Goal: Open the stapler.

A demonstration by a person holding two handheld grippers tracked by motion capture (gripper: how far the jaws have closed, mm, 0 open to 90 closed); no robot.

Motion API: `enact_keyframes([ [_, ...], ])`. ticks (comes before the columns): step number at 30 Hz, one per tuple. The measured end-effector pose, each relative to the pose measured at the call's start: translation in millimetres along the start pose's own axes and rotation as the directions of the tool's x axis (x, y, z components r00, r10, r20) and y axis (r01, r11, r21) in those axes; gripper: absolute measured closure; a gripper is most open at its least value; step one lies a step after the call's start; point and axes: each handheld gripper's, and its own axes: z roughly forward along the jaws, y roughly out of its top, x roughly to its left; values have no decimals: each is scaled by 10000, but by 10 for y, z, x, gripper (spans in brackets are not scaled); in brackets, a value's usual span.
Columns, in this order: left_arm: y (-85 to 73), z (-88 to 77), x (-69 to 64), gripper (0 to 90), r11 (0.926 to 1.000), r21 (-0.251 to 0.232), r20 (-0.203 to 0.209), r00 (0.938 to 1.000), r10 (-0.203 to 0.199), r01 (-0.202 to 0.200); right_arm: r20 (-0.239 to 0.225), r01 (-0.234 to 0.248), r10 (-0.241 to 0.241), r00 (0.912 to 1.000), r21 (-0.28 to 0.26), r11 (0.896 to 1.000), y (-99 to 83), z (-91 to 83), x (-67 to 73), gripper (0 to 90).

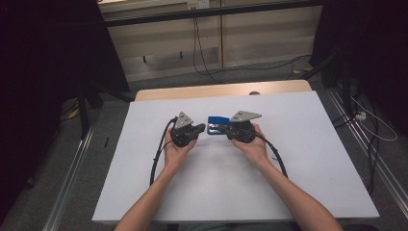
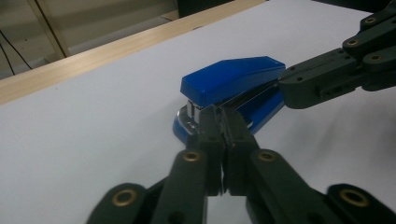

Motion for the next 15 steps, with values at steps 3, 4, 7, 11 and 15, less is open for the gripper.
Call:
enact_keyframes([
  [3, -10, 46, -1, 900, 10000, 58, -14, 10000, 36, -36, 46, -2, 1, 10000, 191, 9998, -17, 35, -10, 900],
  [4, -13, 62, -1, 900, 9997, 171, -79, 9998, 197, -196, 95, 10, -12, 10000, 272, 9996, -22, 51, -15, 900],
  [7, -22, 116, 25, 900, 9989, 362, -186, 9994, 293, -287, 176, 157, -165, 9997, 456, 9988, -20, 85, -31, 900],
  [11, -40, 176, 74, 900, 9990, 450, -230, 9997, 48, -37, 376, 149, -172, 9991, 607, 9980, -2, 110, -54, 900],
  [15, -23, 231, 68, 900, 9984, 557, -184, 9998, -110, 120, 445, 280, -322, 9985, 918, 9954, 2, 166, -62, 900],
])
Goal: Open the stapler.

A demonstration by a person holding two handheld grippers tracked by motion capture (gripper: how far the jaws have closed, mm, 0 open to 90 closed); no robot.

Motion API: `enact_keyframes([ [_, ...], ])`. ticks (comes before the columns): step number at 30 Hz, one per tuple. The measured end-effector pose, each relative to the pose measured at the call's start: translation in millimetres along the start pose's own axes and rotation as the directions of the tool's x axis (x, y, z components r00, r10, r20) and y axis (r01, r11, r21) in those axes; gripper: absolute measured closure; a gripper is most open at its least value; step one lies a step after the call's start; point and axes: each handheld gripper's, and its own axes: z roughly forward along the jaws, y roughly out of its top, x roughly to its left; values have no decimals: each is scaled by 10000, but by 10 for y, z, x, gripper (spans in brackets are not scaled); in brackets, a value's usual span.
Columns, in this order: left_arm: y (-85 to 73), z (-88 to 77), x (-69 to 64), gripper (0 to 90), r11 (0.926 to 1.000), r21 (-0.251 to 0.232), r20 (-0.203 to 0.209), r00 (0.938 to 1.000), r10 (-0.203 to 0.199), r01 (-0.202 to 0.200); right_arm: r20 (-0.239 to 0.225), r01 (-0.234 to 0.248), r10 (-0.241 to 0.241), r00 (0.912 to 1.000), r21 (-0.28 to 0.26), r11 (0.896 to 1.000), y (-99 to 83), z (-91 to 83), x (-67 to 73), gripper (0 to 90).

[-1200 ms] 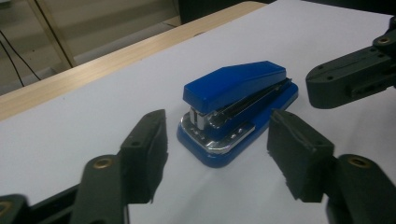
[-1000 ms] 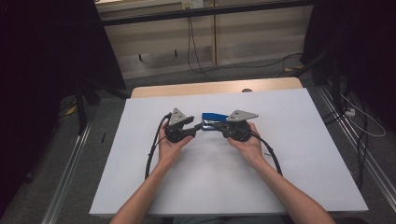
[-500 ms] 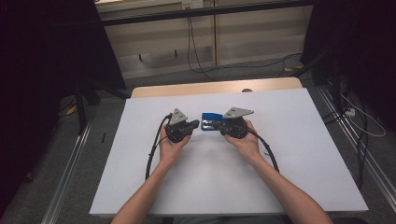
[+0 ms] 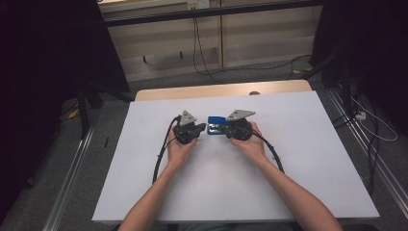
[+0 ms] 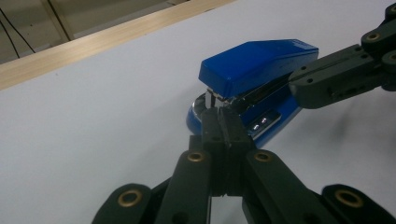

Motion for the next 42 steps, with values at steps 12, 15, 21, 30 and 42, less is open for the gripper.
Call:
enact_keyframes([
  [12, 41, 61, 16, 900, 9999, 60, -229, 9997, 105, -104, 131, -13, 6, 9999, 540, 9985, -23, 71, -50, 900],
  [15, 31, 89, 23, 900, 9999, 123, -188, 9998, 6, -4, 239, -54, 39, 9997, 625, 9980, -40, 84, -70, 900],
  [21, 21, 130, 13, 900, 9997, 233, -235, 9997, 73, -68, 303, -21, 0, 9995, 680, 9977, -47, 96, -77, 900],
  [30, 25, 167, 29, 900, 9997, 209, -356, 9993, -97, 105, 288, -8, -10, 9996, 627, 9980, -51, 105, -67, 900],
  [42, 38, 181, 20, 900, 9998, 145, -420, 9991, -98, 104, 331, 47, -66, 9994, 583, 9983, -50, 117, -50, 900],
])
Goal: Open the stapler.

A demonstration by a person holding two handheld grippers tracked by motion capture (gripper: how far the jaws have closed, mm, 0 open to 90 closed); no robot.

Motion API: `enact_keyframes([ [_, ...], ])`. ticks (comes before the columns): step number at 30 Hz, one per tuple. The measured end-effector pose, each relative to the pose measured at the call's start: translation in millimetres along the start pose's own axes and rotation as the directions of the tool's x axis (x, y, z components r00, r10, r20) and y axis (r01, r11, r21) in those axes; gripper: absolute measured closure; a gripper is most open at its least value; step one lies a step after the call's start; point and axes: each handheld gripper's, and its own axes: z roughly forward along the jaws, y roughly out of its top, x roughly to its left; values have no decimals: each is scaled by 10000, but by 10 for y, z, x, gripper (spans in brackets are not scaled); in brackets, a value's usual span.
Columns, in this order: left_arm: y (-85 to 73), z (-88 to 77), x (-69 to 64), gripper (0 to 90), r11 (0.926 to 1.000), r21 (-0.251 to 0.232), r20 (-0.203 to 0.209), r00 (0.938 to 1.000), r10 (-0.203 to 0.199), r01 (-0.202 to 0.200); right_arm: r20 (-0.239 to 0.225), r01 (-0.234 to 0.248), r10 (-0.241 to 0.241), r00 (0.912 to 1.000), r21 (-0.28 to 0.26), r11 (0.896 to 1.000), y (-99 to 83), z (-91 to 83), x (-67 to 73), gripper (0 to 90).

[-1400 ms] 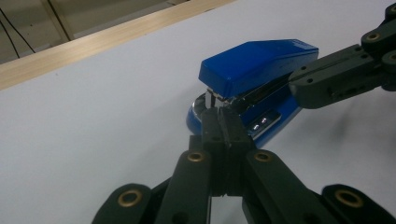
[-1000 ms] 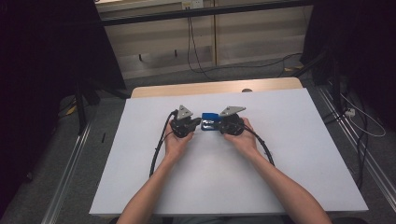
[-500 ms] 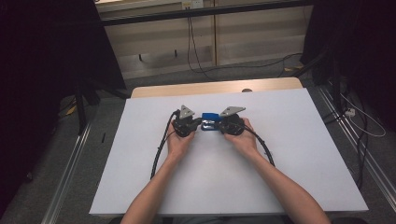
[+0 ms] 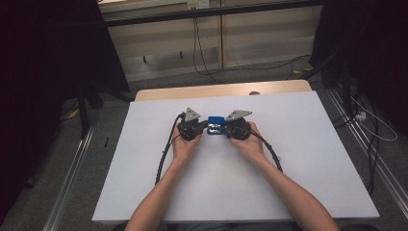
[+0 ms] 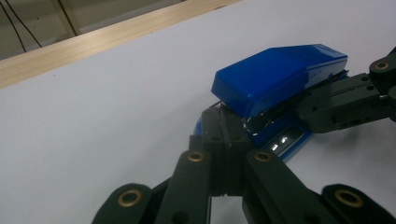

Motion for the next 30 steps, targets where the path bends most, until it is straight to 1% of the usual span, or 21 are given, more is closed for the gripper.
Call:
enact_keyframes([
  [3, 4, -2, 1, 900, 10000, 25, -13, 10000, 57, -57, 24, 23, -23, 10000, -11, 10000, 0, 2, 2, 900],
  [6, 4, 0, 8, 900, 10000, 6, 14, 10000, 14, -14, 25, -14, 14, 10000, -6, 10000, -1, 1, 4, 900],
  [7, 4, 1, 13, 900, 9999, -77, 77, 9999, -75, 75, 29, -22, 22, 10000, -10, 10000, -1, 1, 4, 900],
  [10, 27, -10, 11, 900, 9997, -196, 105, 9999, -106, 108, 54, -64, 64, 10000, -8, 10000, -2, 1, 7, 900],
  [13, 37, -21, 15, 900, 9996, -256, 158, 9998, -122, 126, 49, -53, 53, 10000, -13, 10000, -1, 1, 5, 900],
  [21, 50, -28, 8, 900, 9995, -283, 133, 9998, -143, 147, 143, -112, 112, 9998, -32, 9999, -3, 0, 7, 900],
  [25, 65, -29, 12, 900, 9994, -328, 115, 9999, -90, 94, 120, -97, 97, 9999, -32, 9999, -2, 0, 4, 900],
  [30, 93, -49, 3, 900, 9988, -475, 178, 9998, -127, 135, 130, -61, 61, 9999, -21, 10000, -1, 1, 6, 900],
])
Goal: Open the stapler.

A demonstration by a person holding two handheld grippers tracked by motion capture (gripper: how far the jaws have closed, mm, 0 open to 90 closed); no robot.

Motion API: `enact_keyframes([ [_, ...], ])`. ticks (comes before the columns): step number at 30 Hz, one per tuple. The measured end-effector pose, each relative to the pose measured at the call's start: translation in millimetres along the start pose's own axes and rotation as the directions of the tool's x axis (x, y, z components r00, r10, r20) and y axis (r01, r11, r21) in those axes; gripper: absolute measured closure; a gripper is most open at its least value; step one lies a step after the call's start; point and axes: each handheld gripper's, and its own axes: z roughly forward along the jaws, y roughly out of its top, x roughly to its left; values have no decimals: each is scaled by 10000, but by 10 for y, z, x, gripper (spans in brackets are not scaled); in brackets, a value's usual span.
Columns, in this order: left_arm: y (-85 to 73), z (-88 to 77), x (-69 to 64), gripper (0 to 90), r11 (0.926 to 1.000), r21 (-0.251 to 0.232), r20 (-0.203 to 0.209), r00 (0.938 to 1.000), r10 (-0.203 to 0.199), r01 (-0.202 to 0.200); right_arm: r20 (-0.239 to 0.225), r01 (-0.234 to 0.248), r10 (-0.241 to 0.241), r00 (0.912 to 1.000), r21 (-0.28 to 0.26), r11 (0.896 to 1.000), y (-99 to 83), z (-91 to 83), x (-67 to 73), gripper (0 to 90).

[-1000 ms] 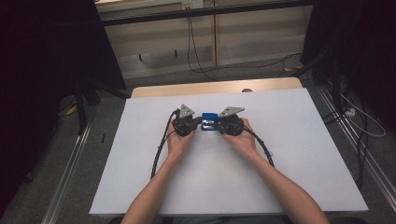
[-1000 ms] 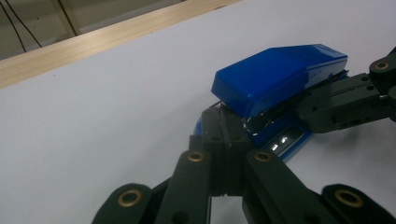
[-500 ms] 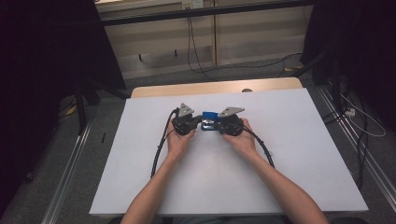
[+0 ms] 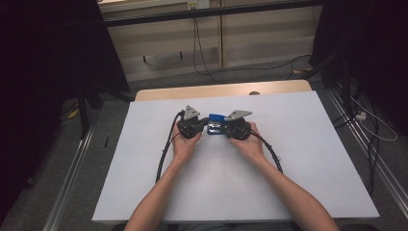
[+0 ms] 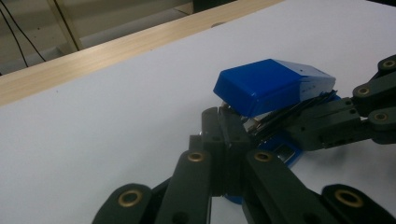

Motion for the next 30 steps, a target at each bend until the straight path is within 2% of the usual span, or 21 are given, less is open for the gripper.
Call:
enact_keyframes([
  [11, 76, -22, -21, 900, 9994, -337, 96, 9999, -44, 48, 65, -40, 39, 10000, 20, 10000, 6, 4, 3, 900],
  [23, 100, -28, -35, 900, 9992, -389, 79, 10000, 11, -8, 18, 28, -28, 10000, 23, 10000, 17, 12, 36, 900],
  [30, 96, -23, -22, 900, 9994, -344, 105, 9999, -39, 43, 49, 18, -15, 10000, -533, 9986, 104, -14, 89, 900],
])
